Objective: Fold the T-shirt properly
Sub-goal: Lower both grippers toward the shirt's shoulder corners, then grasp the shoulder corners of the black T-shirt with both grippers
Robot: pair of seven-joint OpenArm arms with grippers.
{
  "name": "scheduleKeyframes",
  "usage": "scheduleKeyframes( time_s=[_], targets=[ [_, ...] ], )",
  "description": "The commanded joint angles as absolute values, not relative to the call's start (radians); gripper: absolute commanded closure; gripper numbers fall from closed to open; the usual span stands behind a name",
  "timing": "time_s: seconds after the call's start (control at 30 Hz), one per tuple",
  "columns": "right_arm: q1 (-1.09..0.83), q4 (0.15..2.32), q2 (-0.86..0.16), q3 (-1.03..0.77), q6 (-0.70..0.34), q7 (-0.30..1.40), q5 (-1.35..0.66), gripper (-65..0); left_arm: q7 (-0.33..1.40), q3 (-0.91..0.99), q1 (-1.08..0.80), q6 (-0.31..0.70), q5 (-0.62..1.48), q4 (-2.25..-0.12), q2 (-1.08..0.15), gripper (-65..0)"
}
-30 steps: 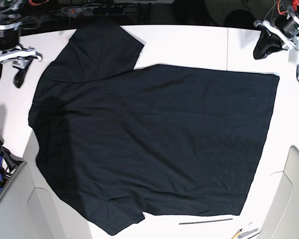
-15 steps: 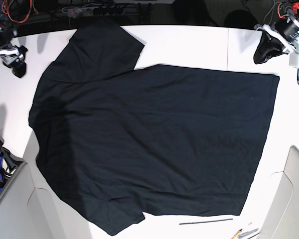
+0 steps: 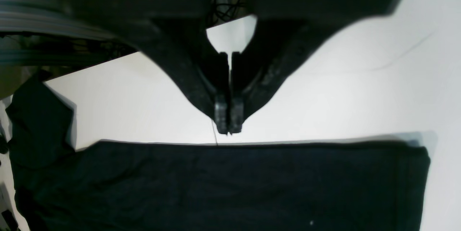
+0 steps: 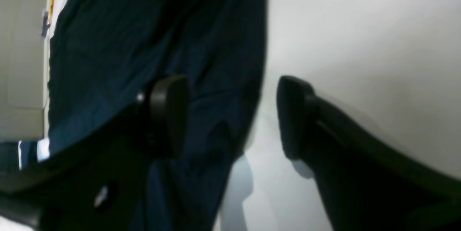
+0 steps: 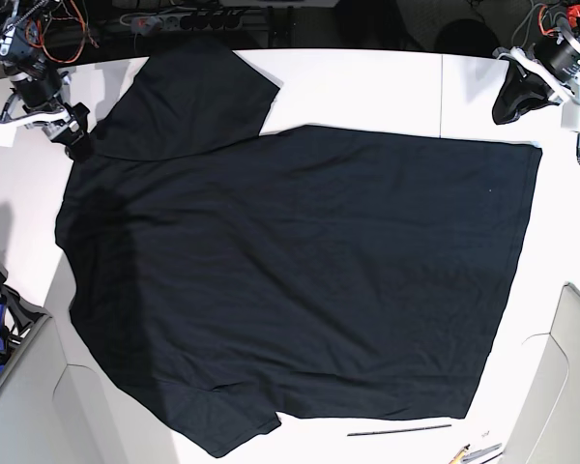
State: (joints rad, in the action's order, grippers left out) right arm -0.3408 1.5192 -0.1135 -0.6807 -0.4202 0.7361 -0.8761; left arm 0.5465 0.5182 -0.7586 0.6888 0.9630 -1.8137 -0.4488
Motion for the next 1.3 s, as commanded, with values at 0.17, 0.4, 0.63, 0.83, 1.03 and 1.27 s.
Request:
scheduleKeyframes(
  time_s=[0.17,0.4,0.63,0.83,1.03,1.27],
  targets=[
    [-0.343,1.53,-0.116,-0.648,-0.416,0.729,-0.852,-38.6,0.532,0.528,-0.764,0.698,0.984,-1.827,-0.463,0.0],
    [-0.343,1.53,-0.116,-0.648,-0.416,0.685,-0.807,-33.8,0.527,0.528,-0.762,0.698,0.985,-1.827,-0.426,0.0],
    [-0.341,1.53,-0.116,-0.648,-0.462,0.686,-0.808,0.0,0.528,0.528,-0.762,0.698,1.014,-1.827,-0.379,0.0],
    [-0.34,1.53,-0.116,-0.648,-0.461,0.685,-0.808,0.0,0.528,0.528,-0.75,0.698,1.013,-1.827,-0.38,0.0],
    [-0.341,1.53,-0.116,-0.648,-0.461,0.686,-0.808,0.0,0.529,0.555,-0.696,0.698,1.013,-1.827,-0.38,0.0],
    [-0.341,1.53,-0.116,-0.649,-0.461,0.685,-0.807,0.0,0.551,0.664,-0.628,0.698,1.013,-1.827,-0.402,0.0]
  ],
)
